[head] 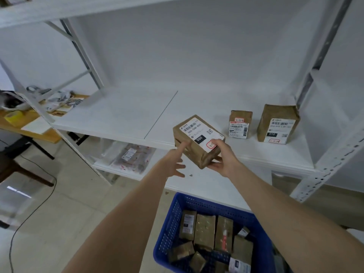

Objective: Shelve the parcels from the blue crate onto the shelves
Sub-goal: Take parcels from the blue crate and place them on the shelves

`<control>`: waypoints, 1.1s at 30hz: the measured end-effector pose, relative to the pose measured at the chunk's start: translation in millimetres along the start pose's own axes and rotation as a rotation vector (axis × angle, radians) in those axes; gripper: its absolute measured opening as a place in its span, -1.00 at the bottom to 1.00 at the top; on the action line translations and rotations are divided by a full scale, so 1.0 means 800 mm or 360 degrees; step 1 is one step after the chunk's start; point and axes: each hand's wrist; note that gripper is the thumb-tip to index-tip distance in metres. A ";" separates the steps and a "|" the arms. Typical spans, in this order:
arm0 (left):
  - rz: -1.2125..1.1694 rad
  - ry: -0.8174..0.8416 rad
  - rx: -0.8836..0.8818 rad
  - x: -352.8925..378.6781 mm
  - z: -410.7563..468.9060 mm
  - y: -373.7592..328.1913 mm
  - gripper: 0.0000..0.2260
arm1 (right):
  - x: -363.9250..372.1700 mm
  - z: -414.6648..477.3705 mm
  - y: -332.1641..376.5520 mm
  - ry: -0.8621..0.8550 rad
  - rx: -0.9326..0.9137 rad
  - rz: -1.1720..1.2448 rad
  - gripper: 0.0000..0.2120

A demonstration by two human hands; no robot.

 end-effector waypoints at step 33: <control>-0.0014 -0.0269 0.0747 0.028 -0.049 -0.080 -0.70 | 0.003 -0.035 0.077 -0.0024 -0.0326 0.0016 -0.86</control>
Point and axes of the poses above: each hand's wrist, its own z-axis towards the middle knuckle, its own x-axis out of the palm, y = z × x, and after that the axes turned 7 degrees about -x, right-handed
